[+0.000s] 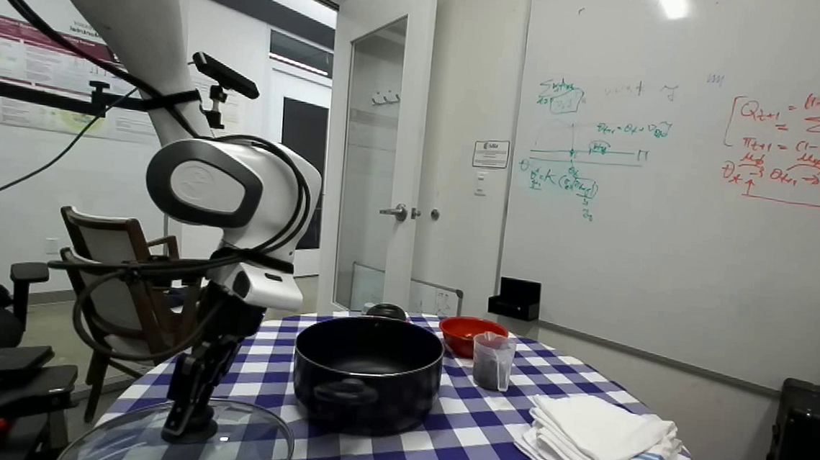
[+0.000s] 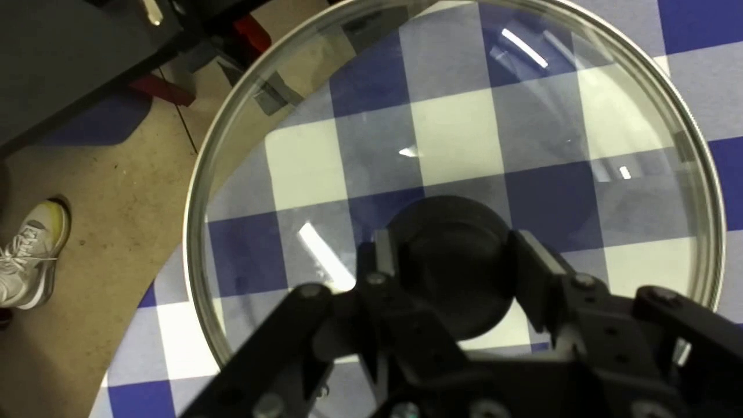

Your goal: Remove the glass lid from the black pot

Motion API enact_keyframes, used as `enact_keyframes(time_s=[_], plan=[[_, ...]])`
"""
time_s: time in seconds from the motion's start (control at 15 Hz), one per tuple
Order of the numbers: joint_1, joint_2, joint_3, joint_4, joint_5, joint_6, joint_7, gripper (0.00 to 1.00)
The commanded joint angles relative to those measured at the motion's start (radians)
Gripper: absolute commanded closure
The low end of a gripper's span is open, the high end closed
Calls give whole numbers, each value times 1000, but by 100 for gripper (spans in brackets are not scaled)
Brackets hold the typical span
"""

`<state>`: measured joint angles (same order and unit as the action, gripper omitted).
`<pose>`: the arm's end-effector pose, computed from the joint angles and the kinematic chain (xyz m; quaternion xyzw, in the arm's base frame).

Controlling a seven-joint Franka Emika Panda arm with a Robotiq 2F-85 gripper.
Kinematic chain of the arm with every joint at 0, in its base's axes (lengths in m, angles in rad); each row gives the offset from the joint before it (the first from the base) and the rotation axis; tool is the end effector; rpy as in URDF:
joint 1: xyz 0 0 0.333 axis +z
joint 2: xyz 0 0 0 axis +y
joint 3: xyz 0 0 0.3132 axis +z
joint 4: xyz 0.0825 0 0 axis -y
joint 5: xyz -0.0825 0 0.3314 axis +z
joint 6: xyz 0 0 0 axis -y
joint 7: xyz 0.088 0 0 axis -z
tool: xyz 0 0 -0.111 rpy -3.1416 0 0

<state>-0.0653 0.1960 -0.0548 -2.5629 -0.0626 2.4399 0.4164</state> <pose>0.3880 -0.0480 0.2146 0.9585 -0.2360 -0.1538 0.0447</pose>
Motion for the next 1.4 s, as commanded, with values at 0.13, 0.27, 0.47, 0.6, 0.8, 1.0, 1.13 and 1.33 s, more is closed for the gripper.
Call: enact_keyframes(time_s=[0.13,0.27,0.47,0.6,0.8,1.0,1.13,1.33], plan=[[35,46,-17,58,23,21,23,75],[40,57,-18,74,31,22,23,75],[43,71,-20,94,49,-2,19,25],[45,70,-25,95,48,-23,19,18],[49,47,-25,88,34,-90,-4,0],[47,56,-25,84,39,-86,-13,1],[53,40,-21,83,37,-113,-17,0],[55,31,-19,82,36,-119,-19,0]])
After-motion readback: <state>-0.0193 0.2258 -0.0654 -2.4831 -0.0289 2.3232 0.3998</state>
